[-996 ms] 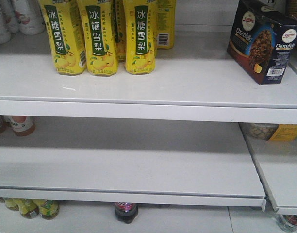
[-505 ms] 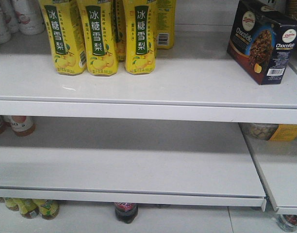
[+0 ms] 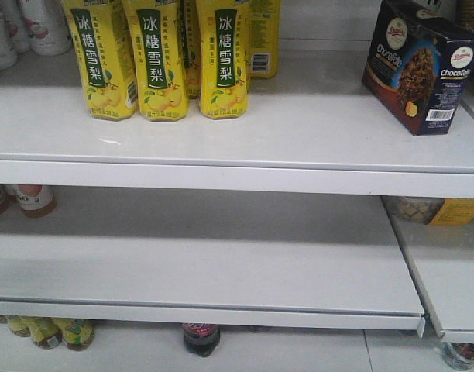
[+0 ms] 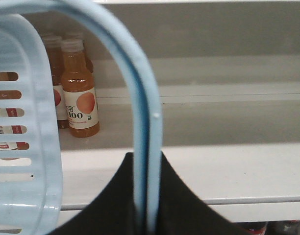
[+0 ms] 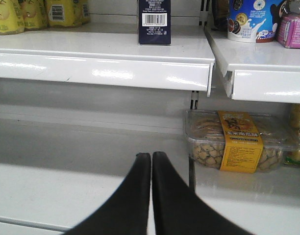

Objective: Left arm holds basket, right arm returns cookies

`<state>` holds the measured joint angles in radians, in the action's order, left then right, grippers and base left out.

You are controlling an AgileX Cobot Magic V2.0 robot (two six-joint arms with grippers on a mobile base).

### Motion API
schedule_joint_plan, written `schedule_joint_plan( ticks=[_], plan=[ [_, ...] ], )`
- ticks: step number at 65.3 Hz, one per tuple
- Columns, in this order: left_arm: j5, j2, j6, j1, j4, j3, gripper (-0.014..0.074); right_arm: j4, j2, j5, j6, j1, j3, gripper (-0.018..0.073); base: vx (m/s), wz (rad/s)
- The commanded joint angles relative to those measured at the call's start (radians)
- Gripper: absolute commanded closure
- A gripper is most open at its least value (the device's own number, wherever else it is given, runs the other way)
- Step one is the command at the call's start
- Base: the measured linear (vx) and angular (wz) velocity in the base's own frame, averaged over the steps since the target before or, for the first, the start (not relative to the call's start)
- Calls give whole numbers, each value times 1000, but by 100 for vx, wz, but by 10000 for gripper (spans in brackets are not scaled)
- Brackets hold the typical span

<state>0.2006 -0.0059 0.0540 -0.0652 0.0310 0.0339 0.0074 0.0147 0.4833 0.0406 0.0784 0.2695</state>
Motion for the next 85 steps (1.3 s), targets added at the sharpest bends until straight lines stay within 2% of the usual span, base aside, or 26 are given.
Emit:
schedule_joint_plan(
  ticks=[1,6,11,23,27,34,44,85],
  plan=[
    [-108,-23,-6,-7,12,8,603,-7,-8,-74,2,-4,24,568,0,0],
    [-108,-23,-6,-7,12,8,603,-14,-8,-114,20,-6,-17,568,0,0],
    [-108,-23,-6,-7,12,8,603,-7,-8,-212,22,-18,-91,568,0,0],
    [-108,-23,-6,-6,12,8,603,38,-8,-468,16,-104,-271,568,0,0],
    [-108,-23,-6,-6,12,8,603,56,8,-515,9,-136,-299,568,0,0],
    [-108,-22,-6,-6,12,8,603,19,7,-522,-6,-137,-298,568,0,0],
    [-108,-22,-6,-6,12,8,603,-57,7,-521,-7,-73,-298,568,0,0],
    [-108,-22,-6,-6,12,8,603,-55,7,-520,-7,-74,-298,568,0,0]
  ],
)
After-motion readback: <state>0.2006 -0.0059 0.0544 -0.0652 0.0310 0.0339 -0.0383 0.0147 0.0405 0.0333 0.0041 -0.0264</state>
